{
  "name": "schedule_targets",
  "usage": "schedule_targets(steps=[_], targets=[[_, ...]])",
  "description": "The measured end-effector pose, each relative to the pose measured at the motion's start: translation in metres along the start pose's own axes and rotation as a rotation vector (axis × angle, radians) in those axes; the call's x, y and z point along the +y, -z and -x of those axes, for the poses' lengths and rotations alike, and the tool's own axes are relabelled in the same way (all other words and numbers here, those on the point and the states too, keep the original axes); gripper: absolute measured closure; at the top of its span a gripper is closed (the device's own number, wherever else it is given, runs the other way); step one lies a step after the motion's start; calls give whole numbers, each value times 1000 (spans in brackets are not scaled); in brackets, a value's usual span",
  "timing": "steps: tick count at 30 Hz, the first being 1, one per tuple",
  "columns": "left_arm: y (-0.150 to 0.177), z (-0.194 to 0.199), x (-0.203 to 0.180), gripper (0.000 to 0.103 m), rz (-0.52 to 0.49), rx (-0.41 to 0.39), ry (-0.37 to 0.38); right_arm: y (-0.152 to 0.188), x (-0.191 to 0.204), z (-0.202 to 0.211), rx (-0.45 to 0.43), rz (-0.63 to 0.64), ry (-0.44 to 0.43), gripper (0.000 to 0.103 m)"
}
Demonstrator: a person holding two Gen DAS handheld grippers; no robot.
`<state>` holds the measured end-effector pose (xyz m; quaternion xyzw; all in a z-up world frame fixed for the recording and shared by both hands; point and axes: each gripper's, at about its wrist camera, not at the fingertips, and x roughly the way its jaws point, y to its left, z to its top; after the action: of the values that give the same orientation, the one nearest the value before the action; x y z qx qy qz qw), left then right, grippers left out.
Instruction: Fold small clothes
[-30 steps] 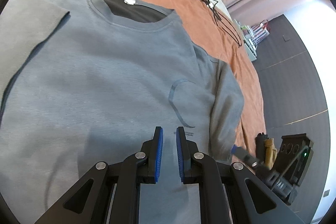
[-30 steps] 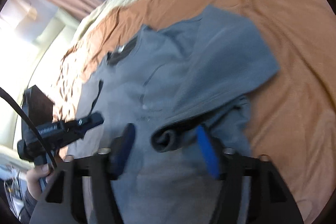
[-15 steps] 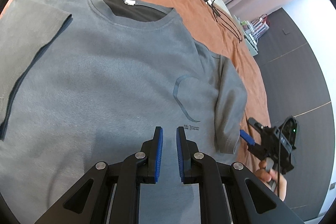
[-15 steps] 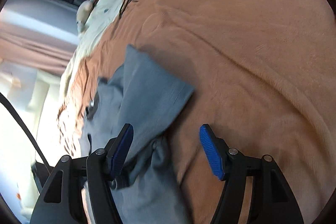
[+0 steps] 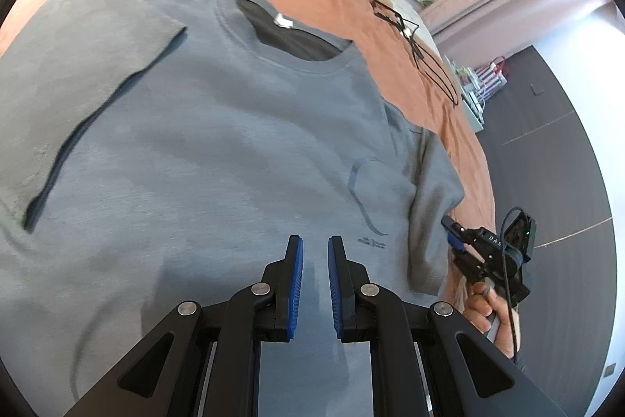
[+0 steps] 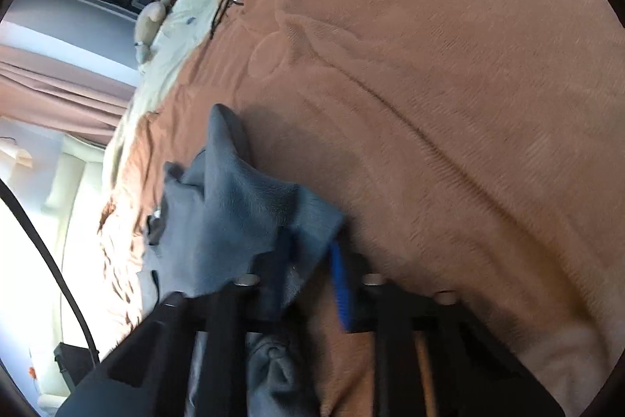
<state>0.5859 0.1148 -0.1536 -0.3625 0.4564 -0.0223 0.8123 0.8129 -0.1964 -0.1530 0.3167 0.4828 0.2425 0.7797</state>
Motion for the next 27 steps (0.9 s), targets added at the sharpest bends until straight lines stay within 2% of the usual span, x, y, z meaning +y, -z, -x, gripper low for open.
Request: schedule_targets(steps=[7,11,19,23,27], targets=[[1,14,11,90,-5,-12,-16,0,51,18,-42,152,14,100],[1,23,19,90,6,-19,-22,2,78,10,-53,203,43,100],[-1,41,38,90,24,-31,-32,13,125,-10,-38,295,11,100],[-3,49,48,90,33,-42,-49,10,136,-24,-17,329,-13,100],[-4,55,60,90,50,-48,-47,20,155,-40,24,380,-71,100]])
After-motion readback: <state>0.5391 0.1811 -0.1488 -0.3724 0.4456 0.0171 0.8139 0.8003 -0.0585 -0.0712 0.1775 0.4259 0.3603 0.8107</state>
